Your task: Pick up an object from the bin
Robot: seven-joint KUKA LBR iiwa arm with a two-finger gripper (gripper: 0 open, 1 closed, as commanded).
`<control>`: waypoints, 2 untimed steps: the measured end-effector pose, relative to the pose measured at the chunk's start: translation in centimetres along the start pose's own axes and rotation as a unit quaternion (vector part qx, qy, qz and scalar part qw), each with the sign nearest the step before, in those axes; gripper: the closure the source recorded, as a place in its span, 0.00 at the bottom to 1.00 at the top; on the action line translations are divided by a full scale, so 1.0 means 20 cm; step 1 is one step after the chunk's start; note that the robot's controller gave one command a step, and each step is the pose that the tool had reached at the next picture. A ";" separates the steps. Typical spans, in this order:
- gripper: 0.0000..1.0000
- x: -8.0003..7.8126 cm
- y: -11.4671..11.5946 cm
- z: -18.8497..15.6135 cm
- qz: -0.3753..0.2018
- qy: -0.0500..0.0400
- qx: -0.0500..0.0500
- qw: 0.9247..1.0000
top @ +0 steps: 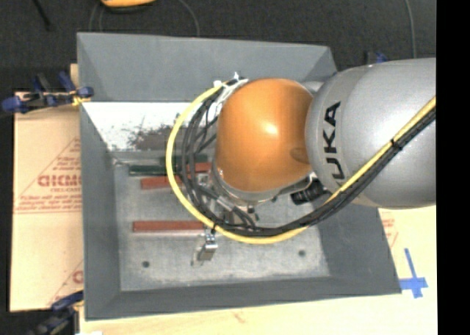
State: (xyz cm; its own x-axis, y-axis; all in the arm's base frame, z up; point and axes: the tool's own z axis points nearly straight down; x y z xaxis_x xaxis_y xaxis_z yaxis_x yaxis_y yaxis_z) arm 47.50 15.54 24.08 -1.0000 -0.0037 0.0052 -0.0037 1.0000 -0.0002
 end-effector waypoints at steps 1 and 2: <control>0.00 -0.01 0.00 -0.02 0.002 -0.004 -0.001 1.000; 0.00 -0.16 -0.07 0.24 -0.003 -0.008 -0.002 1.000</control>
Offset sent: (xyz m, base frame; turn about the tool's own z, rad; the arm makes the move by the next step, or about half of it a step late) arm 0.0553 -0.0292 -0.1027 -0.0084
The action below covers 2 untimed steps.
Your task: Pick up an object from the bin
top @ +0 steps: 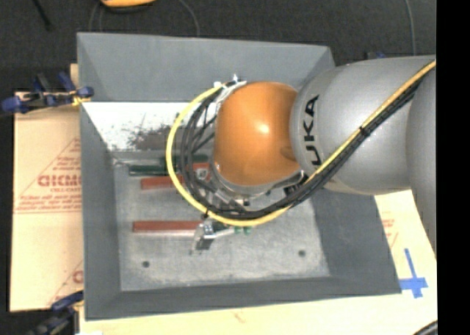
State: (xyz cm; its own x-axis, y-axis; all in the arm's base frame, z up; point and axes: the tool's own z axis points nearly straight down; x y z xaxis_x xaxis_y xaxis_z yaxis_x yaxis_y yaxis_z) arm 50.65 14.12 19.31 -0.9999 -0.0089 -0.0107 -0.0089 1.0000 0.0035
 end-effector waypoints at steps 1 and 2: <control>0.00 -0.13 -0.12 0.34 -0.019 0.001 0.001 1.000; 1.00 -0.19 -0.06 0.58 -0.071 0.010 0.002 0.997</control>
Offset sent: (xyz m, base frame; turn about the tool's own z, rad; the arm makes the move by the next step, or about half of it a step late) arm 0.0383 -0.0121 -0.1231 -0.1459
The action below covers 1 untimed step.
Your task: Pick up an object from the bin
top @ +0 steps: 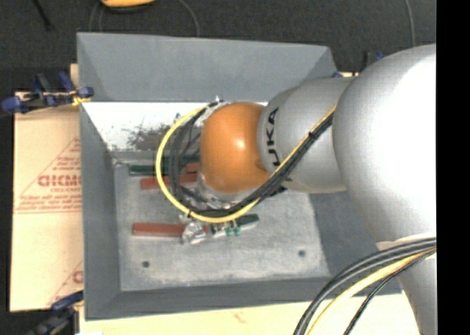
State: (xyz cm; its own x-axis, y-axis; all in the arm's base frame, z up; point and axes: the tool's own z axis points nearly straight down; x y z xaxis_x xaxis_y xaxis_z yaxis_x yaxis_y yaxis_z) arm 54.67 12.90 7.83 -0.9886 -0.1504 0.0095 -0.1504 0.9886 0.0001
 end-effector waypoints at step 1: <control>1.00 0.00 0.00 0.00 0.001 0.000 0.000 1.000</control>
Offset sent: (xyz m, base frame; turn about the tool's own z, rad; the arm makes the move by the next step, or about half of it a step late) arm -0.0091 -0.0018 0.2014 -0.0114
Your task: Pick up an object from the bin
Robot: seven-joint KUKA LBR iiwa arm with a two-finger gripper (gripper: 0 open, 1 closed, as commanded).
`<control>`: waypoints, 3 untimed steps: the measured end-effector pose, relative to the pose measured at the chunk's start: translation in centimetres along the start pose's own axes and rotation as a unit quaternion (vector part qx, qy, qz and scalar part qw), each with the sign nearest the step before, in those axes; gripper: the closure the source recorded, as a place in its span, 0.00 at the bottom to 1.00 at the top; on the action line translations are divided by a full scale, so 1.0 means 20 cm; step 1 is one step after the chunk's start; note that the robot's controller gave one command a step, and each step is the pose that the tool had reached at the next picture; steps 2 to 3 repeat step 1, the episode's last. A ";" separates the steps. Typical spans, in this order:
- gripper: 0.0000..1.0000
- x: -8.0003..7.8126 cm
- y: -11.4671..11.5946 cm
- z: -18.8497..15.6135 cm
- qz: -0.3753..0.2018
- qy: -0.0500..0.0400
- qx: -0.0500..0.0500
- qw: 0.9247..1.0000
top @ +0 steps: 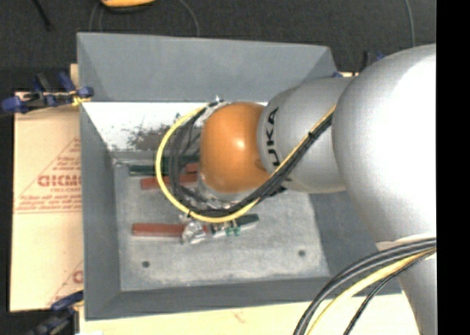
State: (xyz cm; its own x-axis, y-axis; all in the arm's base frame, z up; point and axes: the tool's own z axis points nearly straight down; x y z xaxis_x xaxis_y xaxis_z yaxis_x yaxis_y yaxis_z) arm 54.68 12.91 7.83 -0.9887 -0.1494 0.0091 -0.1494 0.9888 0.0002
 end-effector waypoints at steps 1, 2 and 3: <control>1.00 0.05 -0.01 -0.96 -0.004 -0.004 0.000 1.000; 1.00 0.05 -0.01 -0.96 -0.004 -0.004 0.000 1.000; 1.00 0.05 -0.01 -0.96 -0.004 -0.004 0.000 1.000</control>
Offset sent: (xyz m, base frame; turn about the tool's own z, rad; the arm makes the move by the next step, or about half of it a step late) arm 0.0000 0.0000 0.0000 0.0000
